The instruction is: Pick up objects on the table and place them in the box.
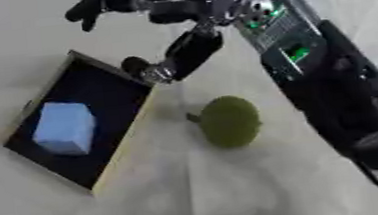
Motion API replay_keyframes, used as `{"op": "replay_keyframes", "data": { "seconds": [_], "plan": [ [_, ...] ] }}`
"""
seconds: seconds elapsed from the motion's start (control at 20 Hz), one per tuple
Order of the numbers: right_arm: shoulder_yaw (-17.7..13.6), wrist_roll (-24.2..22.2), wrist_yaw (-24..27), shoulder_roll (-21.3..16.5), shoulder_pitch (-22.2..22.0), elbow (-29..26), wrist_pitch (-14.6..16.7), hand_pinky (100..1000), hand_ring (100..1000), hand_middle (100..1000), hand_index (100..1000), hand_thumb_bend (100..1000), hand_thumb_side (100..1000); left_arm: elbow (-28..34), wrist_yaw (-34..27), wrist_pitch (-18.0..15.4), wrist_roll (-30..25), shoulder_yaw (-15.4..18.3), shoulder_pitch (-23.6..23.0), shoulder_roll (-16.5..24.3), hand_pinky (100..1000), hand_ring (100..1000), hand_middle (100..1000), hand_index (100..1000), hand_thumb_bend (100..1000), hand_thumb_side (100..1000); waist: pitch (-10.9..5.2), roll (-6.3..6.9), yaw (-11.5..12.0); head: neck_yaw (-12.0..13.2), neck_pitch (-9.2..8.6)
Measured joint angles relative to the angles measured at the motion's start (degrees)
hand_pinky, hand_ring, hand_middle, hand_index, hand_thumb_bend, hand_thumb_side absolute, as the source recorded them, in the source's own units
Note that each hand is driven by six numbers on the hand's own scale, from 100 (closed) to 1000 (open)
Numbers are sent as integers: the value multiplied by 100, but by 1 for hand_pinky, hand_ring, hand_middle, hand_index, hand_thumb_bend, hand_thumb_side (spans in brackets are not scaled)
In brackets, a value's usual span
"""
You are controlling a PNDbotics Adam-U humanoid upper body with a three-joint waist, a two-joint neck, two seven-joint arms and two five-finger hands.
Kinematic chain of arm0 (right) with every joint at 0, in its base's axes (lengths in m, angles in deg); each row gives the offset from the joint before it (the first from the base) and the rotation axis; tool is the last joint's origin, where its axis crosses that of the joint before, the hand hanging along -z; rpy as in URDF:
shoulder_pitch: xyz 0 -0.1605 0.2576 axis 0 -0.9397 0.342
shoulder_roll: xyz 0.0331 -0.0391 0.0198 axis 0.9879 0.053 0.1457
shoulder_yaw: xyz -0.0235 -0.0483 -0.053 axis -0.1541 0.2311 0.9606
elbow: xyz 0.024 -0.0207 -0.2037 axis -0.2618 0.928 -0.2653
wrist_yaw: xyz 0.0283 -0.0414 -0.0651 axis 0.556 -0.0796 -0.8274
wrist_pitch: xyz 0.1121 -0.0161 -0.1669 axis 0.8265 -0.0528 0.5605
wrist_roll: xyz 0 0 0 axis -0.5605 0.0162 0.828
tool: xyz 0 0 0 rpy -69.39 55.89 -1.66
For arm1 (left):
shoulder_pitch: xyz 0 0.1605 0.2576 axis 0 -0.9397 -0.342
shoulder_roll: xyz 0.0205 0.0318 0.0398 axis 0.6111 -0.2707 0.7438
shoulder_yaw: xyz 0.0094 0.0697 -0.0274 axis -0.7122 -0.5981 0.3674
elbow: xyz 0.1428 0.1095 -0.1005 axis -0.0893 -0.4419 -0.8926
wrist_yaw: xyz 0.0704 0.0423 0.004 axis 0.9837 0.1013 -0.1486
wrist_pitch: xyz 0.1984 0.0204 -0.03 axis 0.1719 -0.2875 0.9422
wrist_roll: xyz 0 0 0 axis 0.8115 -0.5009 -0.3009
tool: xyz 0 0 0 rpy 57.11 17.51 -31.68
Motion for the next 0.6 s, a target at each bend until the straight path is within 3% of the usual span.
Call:
{"op": "replay_keyframes", "data": {
  "seconds": [0.4,0.6],
  "plan": [
    [-287,-270,741,-1168,-975,-1054,-269,967,963,791,975,100,365,-5,31,1,-31,0,-11,4,904,901,951,871,100,672,0,-2,-2,51,3],
    [-452,-358,817,-1364,-1483,-1340,-363,976,973,811,987,100,447,-32,34,11,-68,0,-37,26,904,903,953,871,100,672,0,-3,-19,50,40]
  ]
}}
